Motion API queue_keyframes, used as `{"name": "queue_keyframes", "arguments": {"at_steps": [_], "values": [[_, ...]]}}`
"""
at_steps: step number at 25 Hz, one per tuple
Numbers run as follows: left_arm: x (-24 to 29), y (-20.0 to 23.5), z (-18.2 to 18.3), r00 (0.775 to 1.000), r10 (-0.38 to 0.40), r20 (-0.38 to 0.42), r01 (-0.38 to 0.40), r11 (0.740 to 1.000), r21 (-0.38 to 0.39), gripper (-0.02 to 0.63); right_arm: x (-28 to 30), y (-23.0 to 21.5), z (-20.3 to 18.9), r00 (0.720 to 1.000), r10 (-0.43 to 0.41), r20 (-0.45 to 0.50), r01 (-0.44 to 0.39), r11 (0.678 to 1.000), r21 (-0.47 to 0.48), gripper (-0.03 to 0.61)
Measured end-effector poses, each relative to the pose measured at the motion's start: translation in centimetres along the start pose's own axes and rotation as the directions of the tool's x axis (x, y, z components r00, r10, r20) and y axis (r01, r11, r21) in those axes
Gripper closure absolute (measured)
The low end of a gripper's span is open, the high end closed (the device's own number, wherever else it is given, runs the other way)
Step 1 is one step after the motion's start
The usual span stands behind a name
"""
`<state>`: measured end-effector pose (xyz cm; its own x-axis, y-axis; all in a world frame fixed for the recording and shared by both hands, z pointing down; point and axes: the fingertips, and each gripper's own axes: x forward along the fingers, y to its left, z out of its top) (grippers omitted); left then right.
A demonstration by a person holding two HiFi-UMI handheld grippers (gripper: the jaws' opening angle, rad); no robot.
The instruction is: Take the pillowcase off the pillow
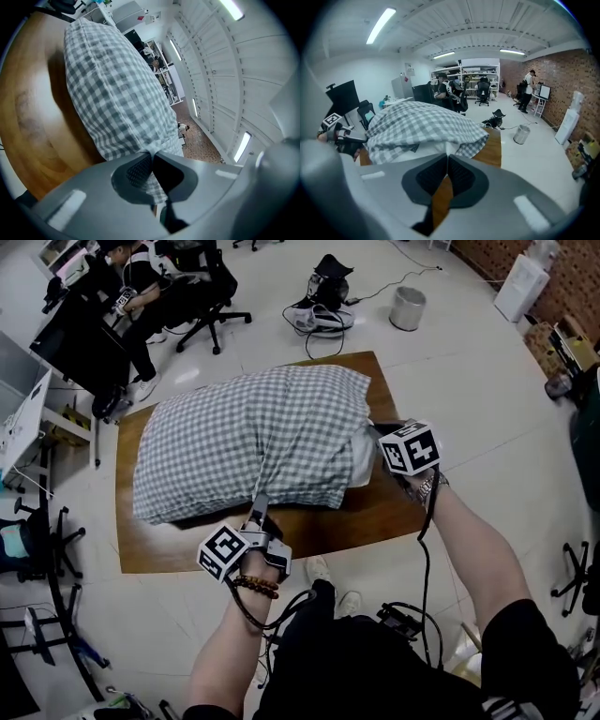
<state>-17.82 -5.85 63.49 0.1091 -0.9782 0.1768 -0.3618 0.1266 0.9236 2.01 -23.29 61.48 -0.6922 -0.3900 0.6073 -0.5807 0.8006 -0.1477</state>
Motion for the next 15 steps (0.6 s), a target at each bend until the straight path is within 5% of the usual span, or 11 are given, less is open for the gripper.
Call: {"name": "queue_keyframes", "arguments": {"at_steps": [8, 15], "values": [[-0.8, 1.0, 1.4, 0.999, 0.01, 0.043, -0.012, 1.0, 0.024, 0.607, 0.4, -2.5, -1.3, 0.995, -0.096, -0.021, 0.095, 0.995, -0.033, 0.571], [-0.6, 2.4, 0.5, 0.998, 0.056, -0.006, -0.056, 0.998, -0.015, 0.604, 1.4, 0.4, -2.4, 0.995, -0.072, -0.071, 0.069, 0.997, -0.046, 0.566]]}}
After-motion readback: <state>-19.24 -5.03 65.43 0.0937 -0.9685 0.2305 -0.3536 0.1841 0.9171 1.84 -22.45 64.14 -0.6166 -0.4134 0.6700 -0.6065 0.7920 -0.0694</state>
